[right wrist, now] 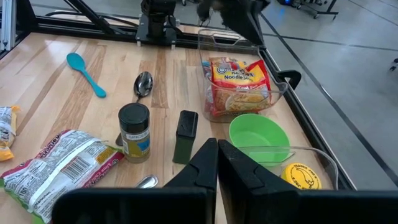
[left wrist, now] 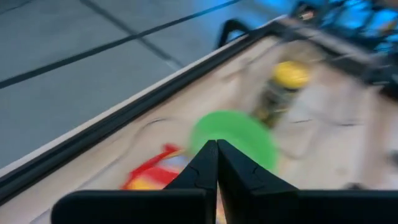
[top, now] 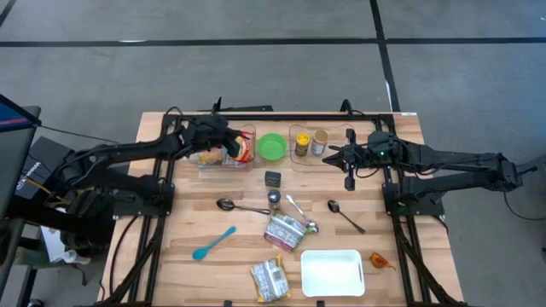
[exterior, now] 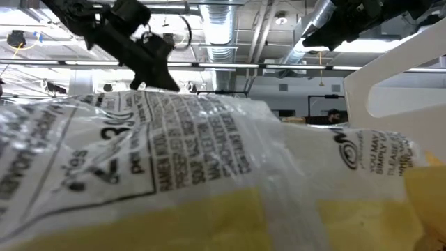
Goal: Pick & Place Food Item
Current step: Put the blue spoon in the white bin
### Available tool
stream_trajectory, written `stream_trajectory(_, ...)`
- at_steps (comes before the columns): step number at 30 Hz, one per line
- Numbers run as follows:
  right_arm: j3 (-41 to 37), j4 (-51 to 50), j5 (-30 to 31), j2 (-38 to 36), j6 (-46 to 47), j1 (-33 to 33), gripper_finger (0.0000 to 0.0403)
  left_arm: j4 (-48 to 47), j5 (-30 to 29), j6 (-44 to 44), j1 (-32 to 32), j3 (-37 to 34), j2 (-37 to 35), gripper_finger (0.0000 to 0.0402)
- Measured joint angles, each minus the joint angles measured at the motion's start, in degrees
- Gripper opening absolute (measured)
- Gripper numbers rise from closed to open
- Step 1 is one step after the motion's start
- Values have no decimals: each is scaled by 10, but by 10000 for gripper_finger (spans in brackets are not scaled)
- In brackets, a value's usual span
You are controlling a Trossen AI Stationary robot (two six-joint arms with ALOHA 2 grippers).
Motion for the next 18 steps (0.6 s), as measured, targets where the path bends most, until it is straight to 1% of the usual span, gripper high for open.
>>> stream_trajectory(5, 0, 0, 0, 0, 0, 0, 5, 1, 37, -8, -52, 0, -50, 0)
stream_trajectory(10, 0, 0, 0, 0, 0, 0, 5, 1, 55, -15, -133, 0, -81, 0)
stream_trajectory(15, 0, 1, 0, 0, 0, 0, 5, 2, 55, -15, -231, 0, -86, 0)
stream_trajectory(18, 0, 1, 0, 0, 0, 0, 5, 7, 56, -15, -293, 0, -75, 0)
